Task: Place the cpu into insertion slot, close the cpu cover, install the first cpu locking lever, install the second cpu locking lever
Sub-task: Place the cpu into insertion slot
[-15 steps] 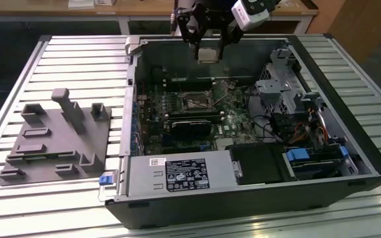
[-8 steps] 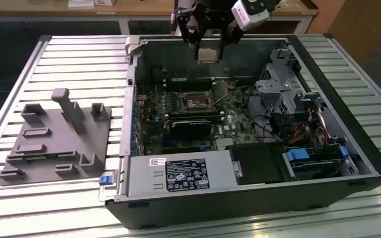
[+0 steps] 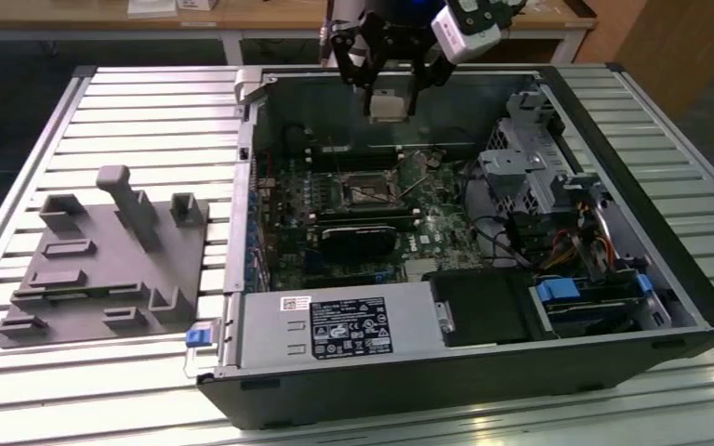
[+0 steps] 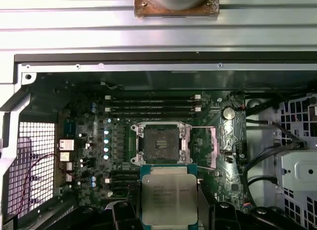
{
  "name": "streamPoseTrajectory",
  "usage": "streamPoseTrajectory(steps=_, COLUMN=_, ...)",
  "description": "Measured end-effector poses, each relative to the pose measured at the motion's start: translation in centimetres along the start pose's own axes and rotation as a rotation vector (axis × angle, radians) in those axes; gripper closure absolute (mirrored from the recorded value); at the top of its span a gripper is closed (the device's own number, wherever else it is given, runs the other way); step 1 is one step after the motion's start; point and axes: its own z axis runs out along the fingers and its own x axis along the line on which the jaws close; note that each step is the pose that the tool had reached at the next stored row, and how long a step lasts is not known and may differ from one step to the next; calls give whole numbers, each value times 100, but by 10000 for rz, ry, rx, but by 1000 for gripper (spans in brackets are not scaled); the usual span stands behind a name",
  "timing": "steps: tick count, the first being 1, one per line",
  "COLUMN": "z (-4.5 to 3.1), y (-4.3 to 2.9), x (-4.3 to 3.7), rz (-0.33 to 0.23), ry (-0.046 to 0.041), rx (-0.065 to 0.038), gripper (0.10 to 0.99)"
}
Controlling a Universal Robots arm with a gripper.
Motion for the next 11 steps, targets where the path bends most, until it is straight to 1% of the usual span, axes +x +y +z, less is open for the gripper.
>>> streamPoseTrajectory(steps=8, z=146, y=-12, x=3, rz=0, ry=-2, rx=16, gripper=545)
streamPoseTrajectory(steps=11, z=202, y=-2, x=7, rz=0, ry=-3, rx=18, gripper=545)
